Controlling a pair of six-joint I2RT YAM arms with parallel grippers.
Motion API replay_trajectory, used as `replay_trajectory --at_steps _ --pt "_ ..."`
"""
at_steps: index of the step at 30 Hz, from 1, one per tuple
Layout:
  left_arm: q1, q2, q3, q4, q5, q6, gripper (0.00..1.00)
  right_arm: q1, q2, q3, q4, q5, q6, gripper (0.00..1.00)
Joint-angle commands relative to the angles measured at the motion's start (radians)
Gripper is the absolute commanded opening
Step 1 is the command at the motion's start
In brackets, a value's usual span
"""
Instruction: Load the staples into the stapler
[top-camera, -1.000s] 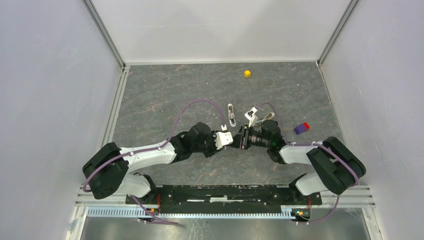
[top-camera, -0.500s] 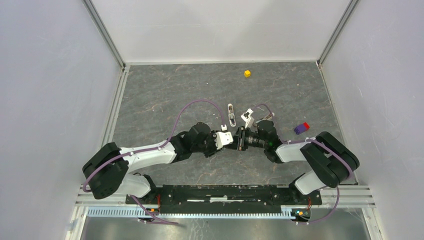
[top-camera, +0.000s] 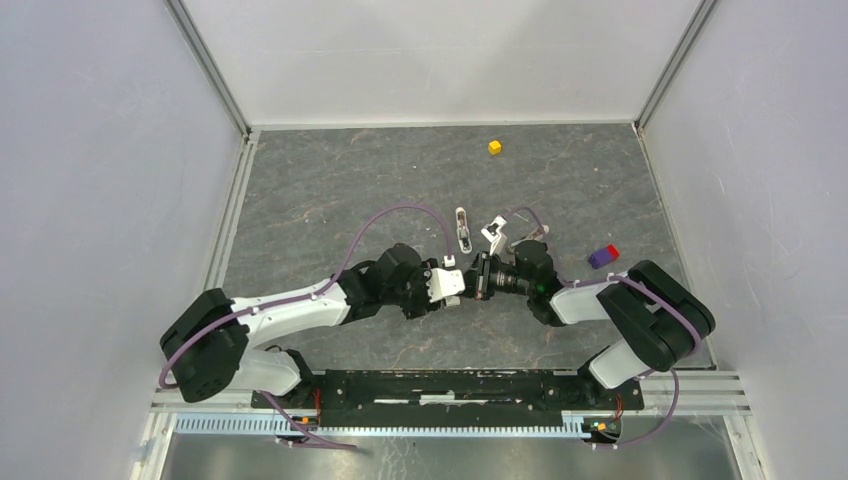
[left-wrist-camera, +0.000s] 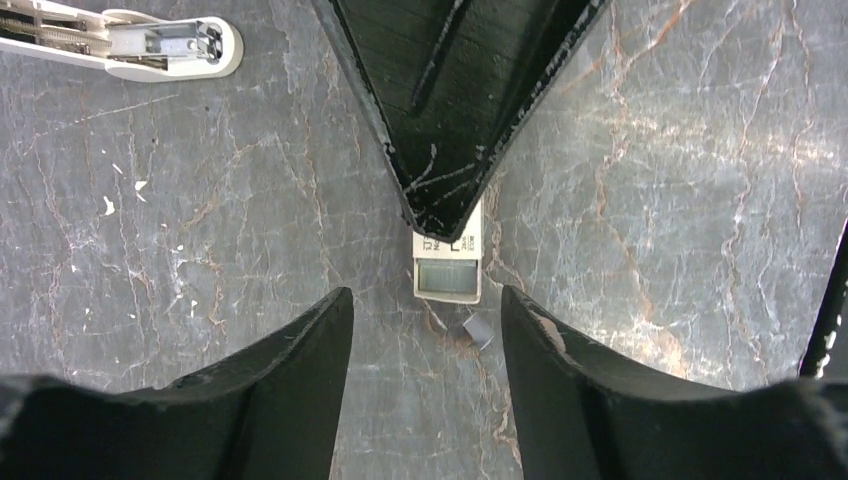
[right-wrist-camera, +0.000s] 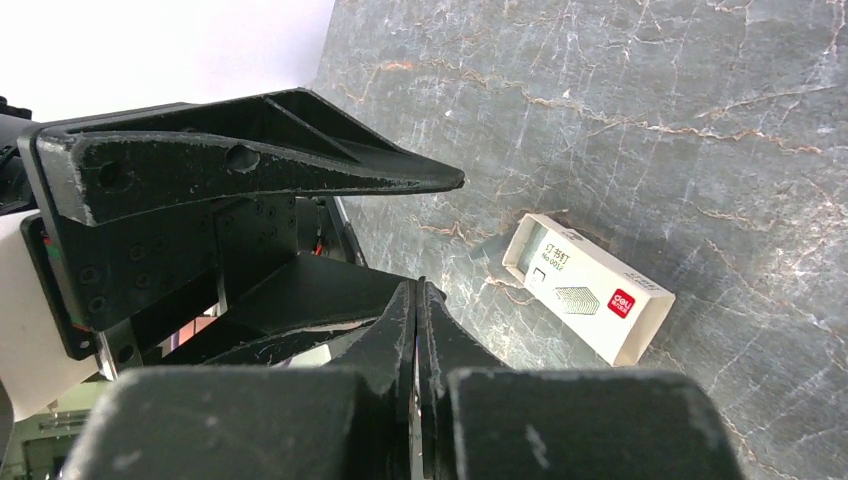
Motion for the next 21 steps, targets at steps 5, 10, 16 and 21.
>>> replay_trajectory --at_steps 5,10,16,21 --pt "0.008 -0.007 0.046 -0.106 0.02 0.091 0.66 -0.028 -0.005 0.017 -0.086 0.02 -0.11 0.11" --pt "0.021 0.037 0.055 -0.107 0.035 0.094 0.65 -0.044 -0.035 0.029 -0.213 0.071 -0.201 0.18" --pt "0.037 0.071 0.064 -0.071 0.079 0.049 0.65 -0.05 -0.045 0.032 -0.284 0.121 -0.247 0.26" --pt "0.037 0.128 0.095 -0.074 0.095 0.066 0.65 -0.058 -0.004 0.046 -0.257 0.101 -0.232 0.31"
